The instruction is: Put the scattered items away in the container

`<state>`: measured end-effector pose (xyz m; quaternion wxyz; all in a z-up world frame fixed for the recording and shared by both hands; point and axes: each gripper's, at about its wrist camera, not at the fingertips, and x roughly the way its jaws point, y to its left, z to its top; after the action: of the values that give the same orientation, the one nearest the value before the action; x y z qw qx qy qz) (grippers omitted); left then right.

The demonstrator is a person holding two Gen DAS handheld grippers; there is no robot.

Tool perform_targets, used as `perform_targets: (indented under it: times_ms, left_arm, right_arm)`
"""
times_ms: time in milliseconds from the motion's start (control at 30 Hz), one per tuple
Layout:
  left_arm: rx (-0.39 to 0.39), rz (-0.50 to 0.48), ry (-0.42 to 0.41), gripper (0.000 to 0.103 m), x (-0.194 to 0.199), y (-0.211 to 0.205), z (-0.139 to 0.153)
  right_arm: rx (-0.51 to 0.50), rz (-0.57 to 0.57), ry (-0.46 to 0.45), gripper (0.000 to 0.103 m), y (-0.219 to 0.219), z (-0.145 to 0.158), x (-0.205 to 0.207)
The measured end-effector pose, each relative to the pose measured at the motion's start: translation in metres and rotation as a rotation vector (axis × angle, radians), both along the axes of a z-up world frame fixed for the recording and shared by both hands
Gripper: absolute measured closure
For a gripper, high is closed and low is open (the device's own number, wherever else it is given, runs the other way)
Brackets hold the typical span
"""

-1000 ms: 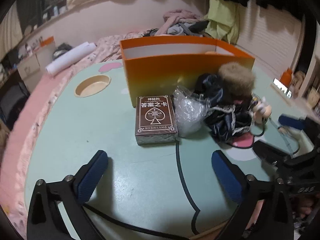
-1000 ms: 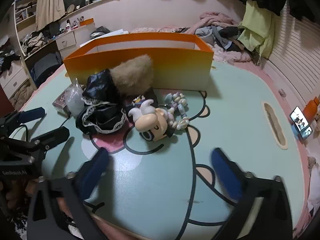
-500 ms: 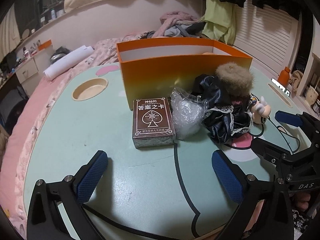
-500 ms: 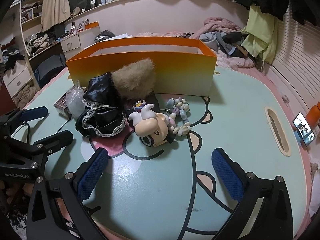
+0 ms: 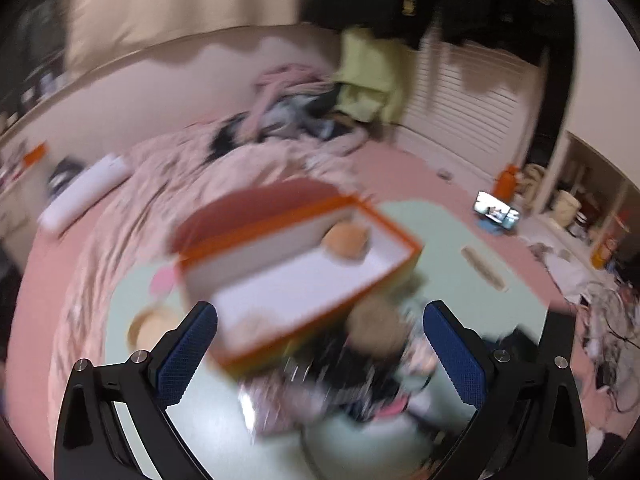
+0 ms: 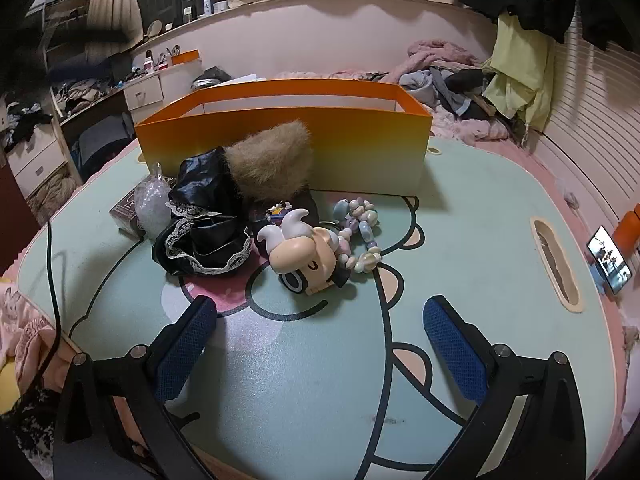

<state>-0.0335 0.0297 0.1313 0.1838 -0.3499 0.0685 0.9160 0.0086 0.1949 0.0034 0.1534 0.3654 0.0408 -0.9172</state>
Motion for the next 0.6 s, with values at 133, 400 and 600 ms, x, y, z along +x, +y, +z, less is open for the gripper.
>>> perform_targets:
  times_ms: [133,400,600]
  left_arm:
    - [-0.07,-0.035,-0.077,0.019,-0.059,0.043,0.002]
    - [-0.25,-0.055,-0.254,0.025,-0.144,0.112,-0.063]
    - [-0.295,-0.017,-0.314,0.035,-0.169,0.122,-0.091]
  right_arm:
    - [-0.004,-0.001,0.004,0.0,0.001,0.0,0.0]
    - [-0.094,-0.042,0.01,0.0,0.024,0.003,0.0]
    - [-0.13,-0.06,0.014,0.0,0.031,0.004,0.0]
